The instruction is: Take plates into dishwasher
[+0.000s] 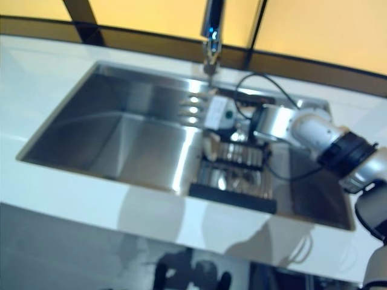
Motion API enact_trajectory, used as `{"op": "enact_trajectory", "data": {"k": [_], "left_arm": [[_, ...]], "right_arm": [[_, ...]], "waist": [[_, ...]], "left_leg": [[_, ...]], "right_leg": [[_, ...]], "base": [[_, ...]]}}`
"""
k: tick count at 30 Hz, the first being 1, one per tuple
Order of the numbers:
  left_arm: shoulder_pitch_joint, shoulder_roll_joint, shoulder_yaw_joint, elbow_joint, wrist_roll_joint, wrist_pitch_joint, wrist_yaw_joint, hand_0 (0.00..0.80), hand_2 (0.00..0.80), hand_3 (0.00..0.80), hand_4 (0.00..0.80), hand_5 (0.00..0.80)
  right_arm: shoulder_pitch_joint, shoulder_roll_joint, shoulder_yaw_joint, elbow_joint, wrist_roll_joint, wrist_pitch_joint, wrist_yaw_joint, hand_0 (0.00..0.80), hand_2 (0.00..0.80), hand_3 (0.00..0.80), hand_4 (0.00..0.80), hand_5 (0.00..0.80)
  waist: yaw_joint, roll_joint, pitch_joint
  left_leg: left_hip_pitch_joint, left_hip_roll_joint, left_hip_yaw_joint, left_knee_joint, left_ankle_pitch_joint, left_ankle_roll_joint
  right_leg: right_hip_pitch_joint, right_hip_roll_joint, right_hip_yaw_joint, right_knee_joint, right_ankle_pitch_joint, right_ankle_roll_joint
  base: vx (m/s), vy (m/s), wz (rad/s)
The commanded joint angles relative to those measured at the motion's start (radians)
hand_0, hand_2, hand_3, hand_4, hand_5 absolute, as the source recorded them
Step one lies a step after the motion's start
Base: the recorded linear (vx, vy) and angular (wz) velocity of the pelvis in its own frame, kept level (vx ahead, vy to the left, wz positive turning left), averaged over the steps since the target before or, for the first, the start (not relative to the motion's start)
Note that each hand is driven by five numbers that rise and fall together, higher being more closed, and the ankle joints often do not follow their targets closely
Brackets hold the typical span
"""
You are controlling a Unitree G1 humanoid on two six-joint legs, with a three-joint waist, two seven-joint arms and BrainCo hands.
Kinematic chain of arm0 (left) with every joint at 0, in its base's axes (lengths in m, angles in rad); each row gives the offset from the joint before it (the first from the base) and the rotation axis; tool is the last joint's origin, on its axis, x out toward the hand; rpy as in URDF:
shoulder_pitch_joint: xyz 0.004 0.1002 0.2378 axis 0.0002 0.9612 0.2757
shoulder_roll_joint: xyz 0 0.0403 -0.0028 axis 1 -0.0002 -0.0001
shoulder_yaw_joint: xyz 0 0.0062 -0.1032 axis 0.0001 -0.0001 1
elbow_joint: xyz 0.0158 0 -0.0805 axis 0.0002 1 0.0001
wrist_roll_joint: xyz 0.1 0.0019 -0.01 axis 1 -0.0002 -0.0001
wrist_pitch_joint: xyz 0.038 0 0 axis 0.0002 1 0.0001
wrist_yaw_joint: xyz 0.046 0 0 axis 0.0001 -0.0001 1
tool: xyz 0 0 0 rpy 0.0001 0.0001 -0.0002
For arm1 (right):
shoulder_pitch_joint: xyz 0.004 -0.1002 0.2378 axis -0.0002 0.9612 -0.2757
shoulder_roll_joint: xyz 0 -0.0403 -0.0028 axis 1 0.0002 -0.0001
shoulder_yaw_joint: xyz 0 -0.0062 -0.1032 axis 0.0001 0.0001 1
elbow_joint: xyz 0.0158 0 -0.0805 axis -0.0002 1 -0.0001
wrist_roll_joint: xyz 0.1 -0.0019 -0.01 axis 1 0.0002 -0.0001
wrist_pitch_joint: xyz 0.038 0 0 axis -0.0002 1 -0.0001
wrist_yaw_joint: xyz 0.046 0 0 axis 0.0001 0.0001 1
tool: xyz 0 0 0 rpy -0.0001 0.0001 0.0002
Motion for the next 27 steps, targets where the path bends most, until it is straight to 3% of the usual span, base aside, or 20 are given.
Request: {"op": "enact_trajectory", "data": {"k": [1,2,3,5,10,11,13,14,15,17,18,27], "left_arm": [[-0.024,0.046,-0.01,-0.009,-0.029,-0.01,0.006,0.0,0.0,0.0,0.0,0.0],[-0.021,0.044,-0.007,-0.011,-0.031,-0.016,0.008,0.0,0.0,0.0,0.0,0.0],[-0.019,0.044,-0.006,-0.015,-0.033,-0.018,0.008,0.0,0.0,0.0,0.0,0.0],[-0.02,0.045,-0.005,-0.021,-0.038,-0.016,0.006,0.0,0.0,0.0,0.0,0.0],[-0.028,0.045,-0.005,-0.023,-0.06,-0.016,0.006,0.0,0.0,0.0,0.0,0.0],[-0.029,0.045,-0.006,-0.025,-0.072,-0.012,0.004,0.0,0.0,0.0,0.0,0.0],[-0.027,0.046,-0.003,-0.025,-0.08,-0.015,0.001,0.0,0.0,0.0,0.0,0.0],[-0.026,0.046,0.0,-0.027,-0.083,-0.016,-0.003,0.0,0.0,0.0,0.0,0.0],[-0.025,0.046,0.001,-0.028,-0.085,-0.016,-0.003,0.0,0.0,0.0,0.0,0.0],[-0.026,0.047,0.002,-0.03,-0.086,-0.02,-0.006,0.0,0.0,0.0,0.0,0.0],[-0.027,0.044,0.002,-0.029,-0.087,-0.023,-0.006,0.0,0.0,0.0,0.0,0.0],[-0.029,0.043,-0.001,-0.037,-0.099,-0.024,-0.012,0.0,0.0,0.0,0.0,0.0]], "right_arm": [[-0.146,-0.008,0.061,0.007,0.015,0.067,-0.002,0.0,0.0,0.0,0.0,0.0],[-0.147,-0.005,0.059,0.004,0.018,0.068,0.005,0.0,0.0,0.0,0.0,0.0],[-0.148,-0.005,0.06,0.003,0.018,0.068,0.008,0.104,0.104,0.104,0.104,0.104],[-0.151,0.0,0.061,0.01,0.013,0.068,0.01,0.157,0.157,0.157,0.157,0.157],[-0.161,0.013,0.068,0.031,-0.001,0.073,0.015,0.173,0.173,0.173,0.173,0.173],[-0.167,0.016,0.073,0.037,-0.008,0.075,0.019,0.276,0.276,0.276,0.276,0.276],[-0.172,0.014,0.083,0.049,-0.009,0.081,0.01,0.405,0.405,0.405,0.405,0.405],[-0.171,0.013,0.084,0.057,-0.018,0.084,0.01,0.53,0.53,0.53,0.53,0.53],[-0.172,0.012,0.084,0.058,-0.02,0.086,0.01,0.58,0.58,0.58,0.58,0.58],[-0.173,0.014,0.088,0.065,-0.028,0.095,0.008,0.759,0.759,0.759,0.759,0.759],[-0.17,0.016,0.084,0.07,-0.046,0.096,0.001,0.8,0.8,0.8,0.8,0.8],[-0.171,0.013,0.089,0.093,-0.09,0.106,0.002,0.8,0.8,0.8,0.8,0.8]], "waist": [[0.021,-0.029,0.007],[0.023,-0.029,0.007],[0.024,-0.028,0.007],[0.026,-0.026,0.01],[0.031,-0.023,0.017],[0.032,-0.021,0.019],[0.033,-0.02,0.023],[0.034,-0.019,0.026],[0.035,-0.019,0.026],[0.036,-0.018,0.03],[0.037,-0.018,0.033],[0.035,-0.01,0.038]], "left_leg": [[-0.043,-0.041,-0.025,-0.005,0.006,0.031],[-0.044,-0.042,-0.026,-0.005,0.007,0.031],[-0.044,-0.042,-0.027,-0.005,0.007,0.031],[-0.045,-0.042,-0.027,-0.005,0.008,0.031],[-0.053,-0.041,-0.028,-0.005,0.009,0.031],[-0.056,-0.042,-0.03,-0.005,0.011,0.031],[-0.059,-0.041,-0.03,-0.005,0.012,0.03],[-0.062,-0.042,-0.031,-0.005,0.012,0.031],[-0.063,-0.042,-0.032,-0.005,0.013,0.031],[-0.066,-0.042,-0.031,-0.005,0.013,0.03],[-0.069,-0.042,-0.031,-0.005,0.014,0.03],[-0.076,-0.042,-0.028,-0.005,0.016,0.03]], "right_leg": [[0.025,0.001,-0.043,-0.001,-0.024,0.05],[0.025,0.0,-0.044,-0.001,-0.024,0.049],[0.026,0.0,-0.045,-0.001,-0.024,0.049],[0.025,-0.001,-0.046,-0.001,-0.023,0.049],[0.018,-0.002,-0.049,-0.001,-0.022,0.048],[0.016,-0.002,-0.051,-0.001,-0.022,0.047],[0.014,-0.003,-0.052,-0.001,-0.021,0.048],[0.011,-0.003,-0.054,-0.001,-0.021,0.048],[0.011,-0.003,-0.054,-0.001,-0.021,0.048],[0.008,-0.004,-0.056,-0.001,-0.02,0.048],[0.006,-0.005,-0.057,-0.001,-0.019,0.049],[-0.003,-0.008,-0.061,-0.001,-0.017,0.05]], "base": [[0.0,0.0,0.0],[0.0,0.0,0.0],[0.0,0.0,0.0],[0.0,0.0,0.0],[0.0,0.0,0.0],[0.0,0.0,0.0],[-0.014,0.011,0.04],[-0.011,0.01,0.04],[-0.011,0.009,0.05],[-0.018,0.002,0.04],[0.0,0.0,0.0],[0.0,0.0,0.0]]}}
